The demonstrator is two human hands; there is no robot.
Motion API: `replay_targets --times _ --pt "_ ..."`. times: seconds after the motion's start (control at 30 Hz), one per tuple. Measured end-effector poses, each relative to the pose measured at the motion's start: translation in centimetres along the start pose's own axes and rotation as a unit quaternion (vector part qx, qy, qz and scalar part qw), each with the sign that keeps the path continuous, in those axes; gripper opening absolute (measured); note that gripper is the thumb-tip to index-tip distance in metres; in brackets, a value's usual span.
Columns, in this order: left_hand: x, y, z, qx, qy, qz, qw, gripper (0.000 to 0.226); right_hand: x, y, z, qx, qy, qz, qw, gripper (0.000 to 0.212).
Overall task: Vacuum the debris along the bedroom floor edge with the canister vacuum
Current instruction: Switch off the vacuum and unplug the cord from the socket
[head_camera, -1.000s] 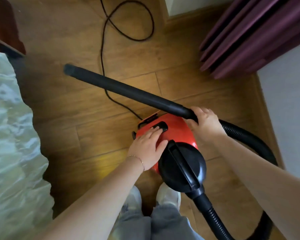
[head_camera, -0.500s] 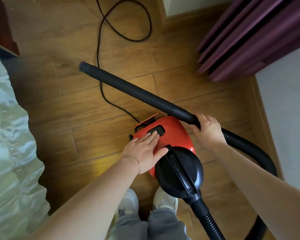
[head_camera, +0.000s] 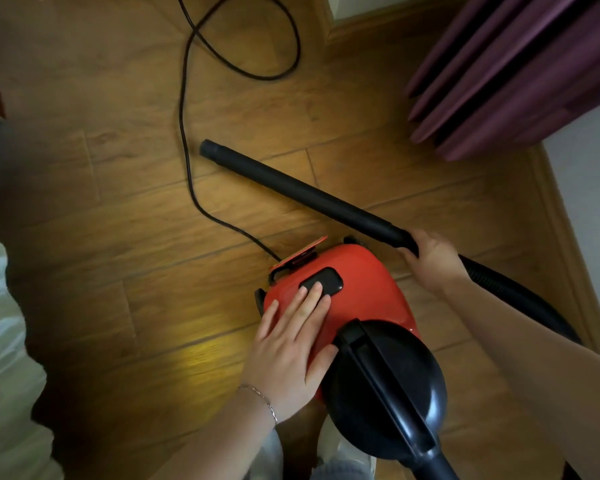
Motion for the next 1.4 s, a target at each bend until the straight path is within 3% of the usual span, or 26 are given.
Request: replay_targets --times 0.2,0.5,0.6,0.83,1.07,1.17,1.3,1.4 --pt "0.4 0.0 0.0 0.03 -0.017 -0.103 0.994 0.058 3.3 -2.1 -1.3 -0.028 0.017 -0.002 0.999 0.037" --pt "0.6 0.0 0.1 0.031 -0.031 -0.108 0.993 0.059 4.9 -3.6 -2.3 0.023 0.012 0.022 0.999 0.046" --pt "0.3 0.0 0.0 0.025 -0.042 -0.088 0.995 0.058 4.0 -2.8 -1.9 0.055 0.03 0.045 0.997 0.051" --pt "-1.4 0.7 -0.3 0.043 -0.172 0.094 0.98 0.062 -2.7 5.3 3.8 0.04 -0.083 -0.004 0.996 0.05" --pt "-12.8 5.0 -2.7 -0.025 -0.179 0.069 0.981 0.065 -8.4 18.2 14.3 -0.131 -0.007 0.007 0.991 0.047" --pt "-19.7 7.4 -4.7 -0.048 -0.18 0.03 0.982 0.067 -11.4 22.8 18.0 -0.151 0.021 -0.014 0.988 0.049" --pt "-28.7 10.6 -7.5 -0.064 -0.182 -0.017 0.981 0.067 -15.2 27.9 22.9 -0.165 0.073 0.017 0.984 0.056" --pt "-34.5 13.5 -8.4 -0.102 -0.166 -0.006 0.981 0.062 -20.1 31.3 26.4 -0.172 0.123 -0.007 0.977 0.058"
Point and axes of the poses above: each hand's wrist, its own y-axis away from the middle knuckle, its own x-axis out of the palm, z = x × y, the point moved 9 cm from there along -y, towards the middle knuckle, and after that the axes turned 14 degrees about -y, right-handed, at the moved point
